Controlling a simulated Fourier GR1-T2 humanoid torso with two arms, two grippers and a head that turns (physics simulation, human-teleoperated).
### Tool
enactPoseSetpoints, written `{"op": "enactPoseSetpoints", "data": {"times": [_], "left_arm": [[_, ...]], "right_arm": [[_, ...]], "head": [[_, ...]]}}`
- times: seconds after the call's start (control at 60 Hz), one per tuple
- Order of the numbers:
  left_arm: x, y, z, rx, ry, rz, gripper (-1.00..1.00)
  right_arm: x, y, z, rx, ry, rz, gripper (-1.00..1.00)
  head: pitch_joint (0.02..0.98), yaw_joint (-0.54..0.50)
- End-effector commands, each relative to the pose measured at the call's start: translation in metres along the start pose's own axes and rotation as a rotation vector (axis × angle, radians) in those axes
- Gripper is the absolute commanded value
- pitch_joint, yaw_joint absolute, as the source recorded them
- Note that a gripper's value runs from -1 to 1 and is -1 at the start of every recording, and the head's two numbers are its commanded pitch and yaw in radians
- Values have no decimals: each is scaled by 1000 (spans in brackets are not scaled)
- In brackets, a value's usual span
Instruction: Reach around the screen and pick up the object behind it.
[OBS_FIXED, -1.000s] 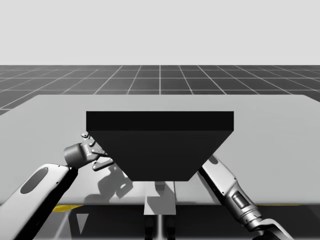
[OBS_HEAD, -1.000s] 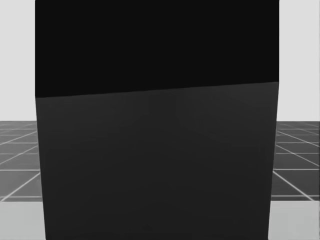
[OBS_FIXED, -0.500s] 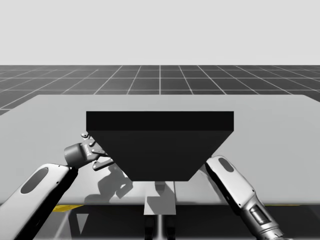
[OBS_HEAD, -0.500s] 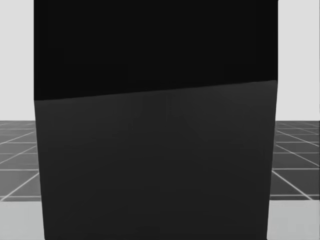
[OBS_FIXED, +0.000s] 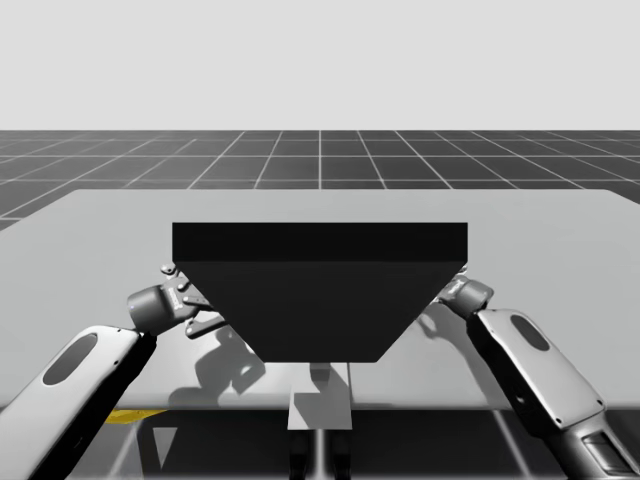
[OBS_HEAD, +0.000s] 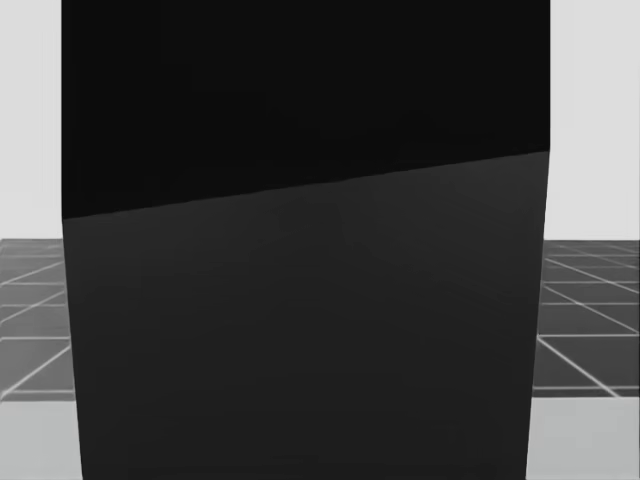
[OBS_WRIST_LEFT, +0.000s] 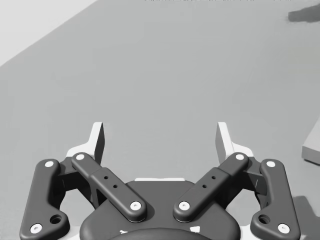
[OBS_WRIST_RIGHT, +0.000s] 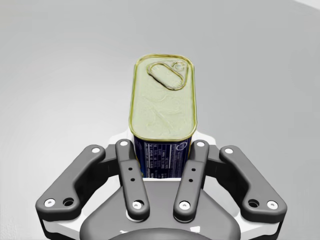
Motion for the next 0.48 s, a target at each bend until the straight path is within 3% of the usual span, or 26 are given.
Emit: {"op": "enactPoseSetpoints", "data": {"times": [0.017, 0.217, 0.483], "left_arm": [[0, 3, 0, 12, -8, 6, -1000], [0, 3, 0, 13, -8, 5, -1000], [0, 3, 0, 17, -9, 4, -1000]], "right_arm": [[45, -41, 5, -192, -125, -13, 1000], [96, -61, 32, -304, -253, -35, 1000], [176, -53, 79, -382, -445, 44, 1000]], "head": [[149, -23], [150, -22], [147, -23]]}}
